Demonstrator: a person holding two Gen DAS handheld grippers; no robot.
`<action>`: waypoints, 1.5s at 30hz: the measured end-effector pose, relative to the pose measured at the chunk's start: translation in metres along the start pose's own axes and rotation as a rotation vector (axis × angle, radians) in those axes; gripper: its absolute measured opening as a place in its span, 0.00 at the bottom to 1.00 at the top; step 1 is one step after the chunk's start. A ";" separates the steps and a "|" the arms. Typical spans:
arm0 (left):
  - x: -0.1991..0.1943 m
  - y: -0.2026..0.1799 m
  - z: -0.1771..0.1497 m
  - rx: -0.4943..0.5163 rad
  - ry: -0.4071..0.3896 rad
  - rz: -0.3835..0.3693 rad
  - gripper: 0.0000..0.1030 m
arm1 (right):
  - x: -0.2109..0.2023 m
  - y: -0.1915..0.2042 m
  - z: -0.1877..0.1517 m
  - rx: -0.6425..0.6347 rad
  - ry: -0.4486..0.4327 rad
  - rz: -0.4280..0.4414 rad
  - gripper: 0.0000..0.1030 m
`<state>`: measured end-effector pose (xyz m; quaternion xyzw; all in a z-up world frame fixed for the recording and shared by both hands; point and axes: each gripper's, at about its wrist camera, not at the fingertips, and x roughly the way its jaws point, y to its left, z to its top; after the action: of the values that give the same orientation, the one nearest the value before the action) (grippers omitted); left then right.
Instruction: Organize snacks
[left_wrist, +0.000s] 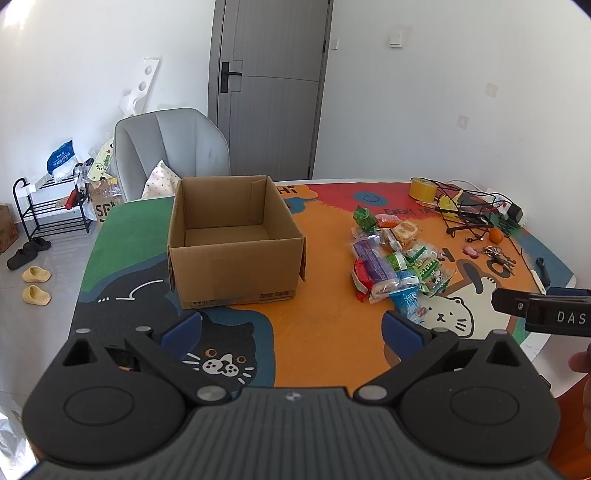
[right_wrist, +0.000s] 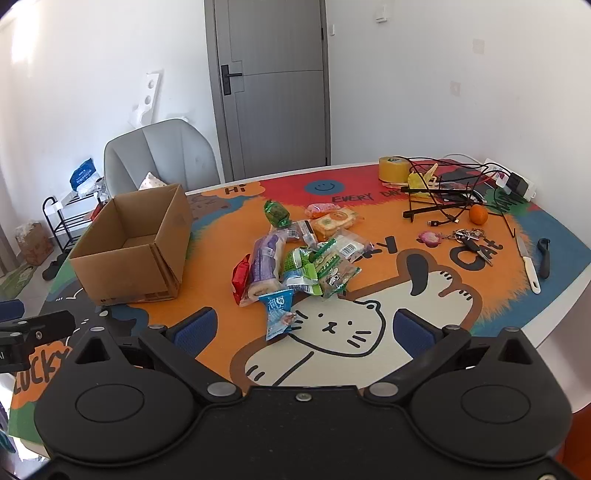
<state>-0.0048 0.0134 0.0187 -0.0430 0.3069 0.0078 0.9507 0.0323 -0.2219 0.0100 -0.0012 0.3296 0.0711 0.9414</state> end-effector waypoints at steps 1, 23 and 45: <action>0.000 0.000 0.000 -0.002 0.000 0.000 1.00 | 0.000 0.000 0.000 0.000 0.001 0.002 1.00; -0.001 -0.001 0.001 -0.002 -0.006 0.000 1.00 | -0.004 -0.005 0.002 0.006 -0.022 0.007 1.00; 0.038 -0.054 -0.001 0.031 0.038 -0.013 1.00 | 0.028 -0.057 -0.010 0.087 0.015 0.046 1.00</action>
<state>0.0277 -0.0412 0.0001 -0.0302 0.3249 -0.0043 0.9453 0.0557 -0.2747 -0.0180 0.0468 0.3396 0.0785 0.9361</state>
